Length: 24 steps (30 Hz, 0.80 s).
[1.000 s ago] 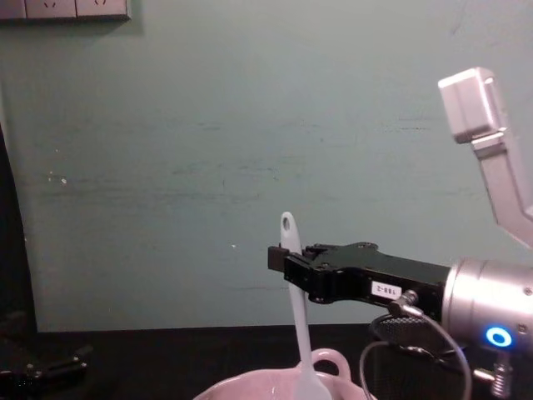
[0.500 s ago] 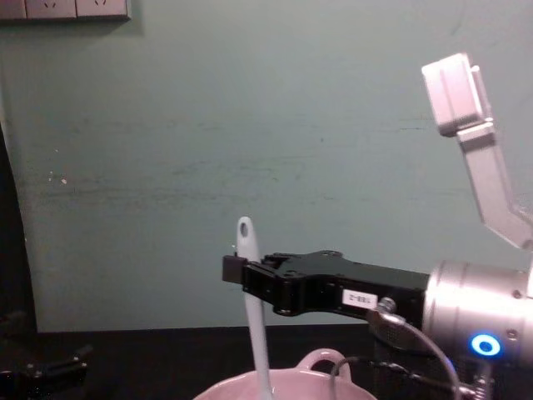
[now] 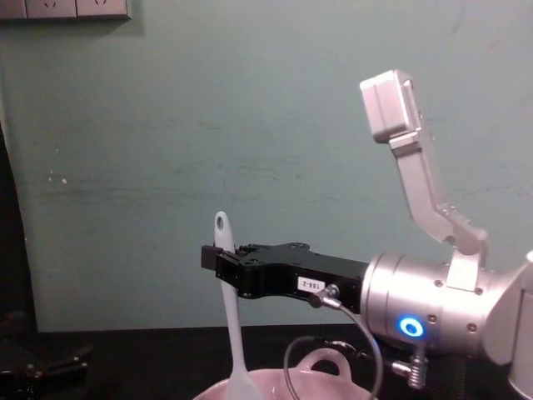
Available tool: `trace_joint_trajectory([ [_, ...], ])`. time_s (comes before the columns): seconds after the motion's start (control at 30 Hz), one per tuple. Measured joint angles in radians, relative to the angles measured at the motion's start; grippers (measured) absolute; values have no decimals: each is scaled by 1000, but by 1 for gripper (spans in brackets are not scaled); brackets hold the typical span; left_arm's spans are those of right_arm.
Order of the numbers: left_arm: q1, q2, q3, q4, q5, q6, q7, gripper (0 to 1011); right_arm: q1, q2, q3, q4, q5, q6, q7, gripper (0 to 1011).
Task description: Use the one hand to pick up the spoon and stir the clear water in the bowl.
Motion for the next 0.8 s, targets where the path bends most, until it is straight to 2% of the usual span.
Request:
trace_joint_trajectory([
  [0.17, 0, 0, 0, 0, 0, 0, 0, 1011, 26, -30, 15, 63, -33, -45, -35, 117],
  [0.37, 0, 0, 0, 0, 0, 0, 0, 1011, 32, -34, 37, 83, -54, -68, -52, 117],
  [0.57, 0, 0, 0, 0, 0, 0, 0, 1011, 7, -6, 68, 50, -61, -75, -54, 117],
  [0.8, 0, 0, 0, 0, 0, 0, 0, 1011, -62, 62, 94, -66, -28, -32, -5, 117],
])
